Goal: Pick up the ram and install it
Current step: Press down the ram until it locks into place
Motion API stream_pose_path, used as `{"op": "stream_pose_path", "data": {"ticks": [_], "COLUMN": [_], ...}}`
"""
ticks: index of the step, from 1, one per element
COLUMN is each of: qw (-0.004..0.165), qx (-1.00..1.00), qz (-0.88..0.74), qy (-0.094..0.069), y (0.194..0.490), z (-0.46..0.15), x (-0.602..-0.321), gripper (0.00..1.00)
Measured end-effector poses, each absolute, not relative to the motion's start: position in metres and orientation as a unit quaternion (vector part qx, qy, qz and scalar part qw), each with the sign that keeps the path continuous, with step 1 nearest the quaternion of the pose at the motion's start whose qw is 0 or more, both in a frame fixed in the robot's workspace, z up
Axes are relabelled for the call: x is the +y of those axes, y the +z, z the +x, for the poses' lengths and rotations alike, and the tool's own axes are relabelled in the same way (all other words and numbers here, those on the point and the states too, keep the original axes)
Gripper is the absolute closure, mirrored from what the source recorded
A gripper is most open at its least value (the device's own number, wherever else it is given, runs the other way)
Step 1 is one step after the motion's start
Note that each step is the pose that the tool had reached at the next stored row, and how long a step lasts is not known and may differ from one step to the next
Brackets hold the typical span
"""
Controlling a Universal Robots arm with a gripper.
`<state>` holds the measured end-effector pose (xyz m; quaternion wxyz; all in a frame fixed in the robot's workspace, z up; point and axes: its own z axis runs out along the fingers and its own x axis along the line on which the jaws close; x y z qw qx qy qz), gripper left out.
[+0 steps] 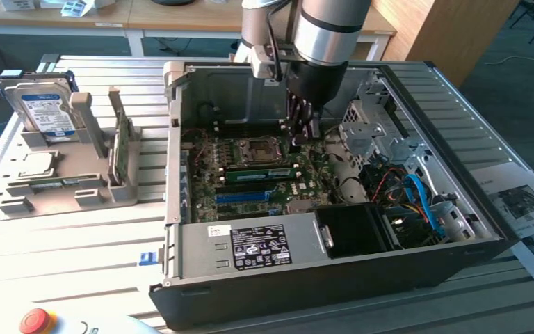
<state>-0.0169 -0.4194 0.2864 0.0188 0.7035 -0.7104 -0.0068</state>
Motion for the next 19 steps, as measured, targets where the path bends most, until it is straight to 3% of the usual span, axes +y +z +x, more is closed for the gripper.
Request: {"op": "stream_pose_path", "data": {"ticks": [19], "qw": [0.018], "qx": [-0.711], "qz": [0.703], "qy": [-0.007], "y": [0.255], "z": [-0.017], "x": [-0.419], "gripper": [0.9]}}
